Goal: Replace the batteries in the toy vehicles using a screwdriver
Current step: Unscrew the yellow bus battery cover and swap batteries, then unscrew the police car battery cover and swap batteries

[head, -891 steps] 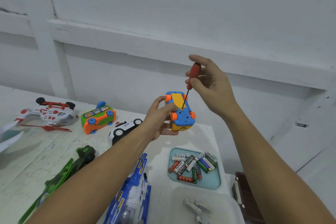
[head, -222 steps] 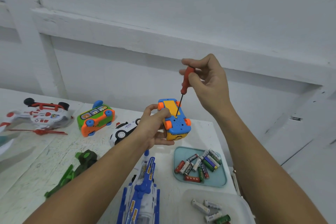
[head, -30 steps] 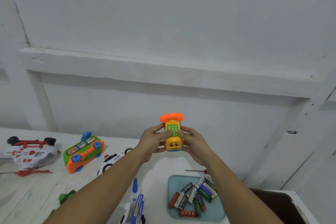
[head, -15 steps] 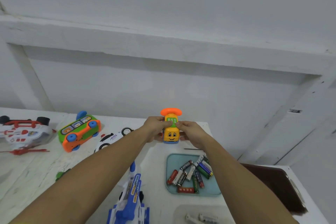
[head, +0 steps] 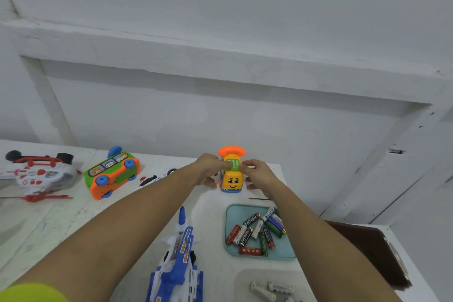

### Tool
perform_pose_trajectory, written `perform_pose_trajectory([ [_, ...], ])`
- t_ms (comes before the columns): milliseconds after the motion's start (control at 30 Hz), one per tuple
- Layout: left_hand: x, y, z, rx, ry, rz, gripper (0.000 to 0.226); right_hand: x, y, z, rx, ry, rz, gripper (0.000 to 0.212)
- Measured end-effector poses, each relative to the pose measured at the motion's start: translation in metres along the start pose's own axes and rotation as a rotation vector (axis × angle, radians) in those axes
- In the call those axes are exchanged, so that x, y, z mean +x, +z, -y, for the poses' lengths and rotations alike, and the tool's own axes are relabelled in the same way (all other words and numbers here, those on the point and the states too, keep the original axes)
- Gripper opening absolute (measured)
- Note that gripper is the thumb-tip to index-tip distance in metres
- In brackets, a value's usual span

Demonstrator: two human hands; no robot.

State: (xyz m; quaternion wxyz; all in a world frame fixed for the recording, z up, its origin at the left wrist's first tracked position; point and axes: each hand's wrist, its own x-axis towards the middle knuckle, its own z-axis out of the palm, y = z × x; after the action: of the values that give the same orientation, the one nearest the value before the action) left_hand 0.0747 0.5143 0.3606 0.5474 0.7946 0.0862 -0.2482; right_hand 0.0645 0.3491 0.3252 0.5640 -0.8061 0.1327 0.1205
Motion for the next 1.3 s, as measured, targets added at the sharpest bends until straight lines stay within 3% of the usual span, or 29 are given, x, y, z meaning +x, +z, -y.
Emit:
perform_pose_trajectory([
  [133,-0.014,-0.017,-0.006,0.000,0.130,-0.112,0.039,-0.005,0.003,0.010,-0.205,-0.104,-0.209,0.042],
  [233,-0.026,-0.042,-0.001,0.116,0.276,-0.258,0.035,-0.014,0.014,0.028,-0.347,-0.298,-0.380,0.028],
  [300,-0.037,-0.064,0.008,0.286,0.322,-0.342,0.030,-0.024,0.029,0.044,-0.298,-0.399,-0.330,0.014],
  [433,-0.055,-0.103,0.035,0.530,0.237,-0.378,0.034,-0.035,0.069,0.060,-0.248,-0.435,-0.095,0.005],
  [500,-0.061,-0.114,0.046,0.617,0.203,-0.361,0.042,-0.035,0.089,0.058,-0.276,-0.378,0.056,0.012],
  [600,-0.071,-0.124,0.058,0.654,0.143,-0.261,0.058,-0.035,0.110,0.055,-0.296,-0.241,0.252,0.046],
  [667,-0.076,-0.126,0.065,0.647,0.106,-0.200,0.066,-0.035,0.119,0.053,-0.298,-0.214,0.311,0.066],
  [733,-0.078,-0.126,0.072,0.674,0.102,-0.193,0.070,-0.035,0.126,0.050,-0.310,-0.232,0.350,0.074],
  [900,-0.076,-0.126,0.077,0.676,0.172,-0.250,0.056,-0.038,0.136,0.049,-0.354,-0.322,0.310,0.055],
  [1100,-0.076,-0.132,0.078,0.481,0.188,-0.240,0.051,-0.044,0.118,0.052,-0.218,-0.303,0.356,0.050],
  [1300,-0.086,-0.143,0.056,-0.113,0.329,-0.117,0.033,-0.056,0.075,0.072,0.008,-0.267,0.377,0.042],
])
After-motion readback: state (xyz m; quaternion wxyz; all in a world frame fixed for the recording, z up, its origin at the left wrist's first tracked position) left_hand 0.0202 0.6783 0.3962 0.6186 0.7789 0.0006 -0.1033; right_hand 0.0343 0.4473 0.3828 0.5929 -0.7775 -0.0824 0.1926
